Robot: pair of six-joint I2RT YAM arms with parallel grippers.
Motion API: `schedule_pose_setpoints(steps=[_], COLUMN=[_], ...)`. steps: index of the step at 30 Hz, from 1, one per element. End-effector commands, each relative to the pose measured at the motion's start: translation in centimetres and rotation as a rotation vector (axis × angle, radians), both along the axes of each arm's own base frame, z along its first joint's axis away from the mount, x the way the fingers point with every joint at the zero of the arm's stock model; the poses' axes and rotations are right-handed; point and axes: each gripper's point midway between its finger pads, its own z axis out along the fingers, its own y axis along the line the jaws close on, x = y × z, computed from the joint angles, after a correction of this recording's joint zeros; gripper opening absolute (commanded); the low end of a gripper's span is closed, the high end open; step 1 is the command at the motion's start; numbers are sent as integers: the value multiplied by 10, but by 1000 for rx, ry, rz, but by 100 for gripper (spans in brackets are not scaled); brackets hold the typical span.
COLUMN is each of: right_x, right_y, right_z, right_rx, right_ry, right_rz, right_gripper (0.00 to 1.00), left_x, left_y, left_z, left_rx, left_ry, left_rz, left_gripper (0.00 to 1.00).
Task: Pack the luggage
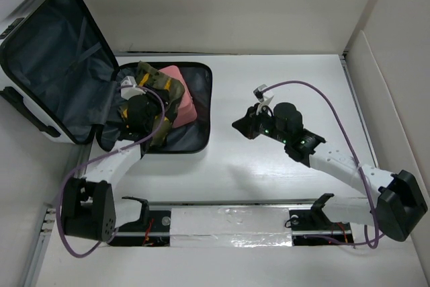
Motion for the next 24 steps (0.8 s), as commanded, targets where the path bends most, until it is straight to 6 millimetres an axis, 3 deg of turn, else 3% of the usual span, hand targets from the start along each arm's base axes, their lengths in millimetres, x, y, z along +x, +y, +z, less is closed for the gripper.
schedule_pose_setpoints(steps=[1,2,4,5,6,7,8,10,11,12,15,17,18,19,24], right_x=[9,10,17,21,28,33,41,52,65,74,107,117,124,134,164], right_y=[8,8,10,13,20,25,33,49,58,69,93,109,121,129,159], right_z=[35,35,32,37,25,24,37,36,19,37,38,33,11,22,-7], right_rx=[66,65,58,63,41,34,51,46,23,48,63,57,27,39,-1], right_ry=[-94,-98,-97,-106,-80,-74,-91,-89,-65,-90,-83,-65,-32,-42,6], right_rz=[0,-2,-20,-21,-13,-10,-7,7,0,-5,-38,-30,-26,-32,-49], right_gripper=[15,16,19,21,24,24,29,35,38,40,49,55,55,56,57], left_x=[17,27,31,30,25,21,17,7,-1,-5,-20,-30,-33,-36,-56], left_y=[40,46,43,44,45,46,47,41,37,34,21,22,23,25,24], left_z=[-53,-43,-34,-19,5,16,23,39,54,60,60,56,57,56,68], left_rx=[30,14,8,-1,-31,-44,-52,-61,-61,-53,-58,-64,-68,-69,-104], left_ry=[130,118,107,68,3,-28,-48,-86,-122,-135,-135,-140,-146,-148,-220], left_rz=[180,188,175,181,193,197,201,188,177,173,102,98,103,108,87], left_gripper=[39,39,39,39,39,39,40,44,46,54,62,63,63,63,63])
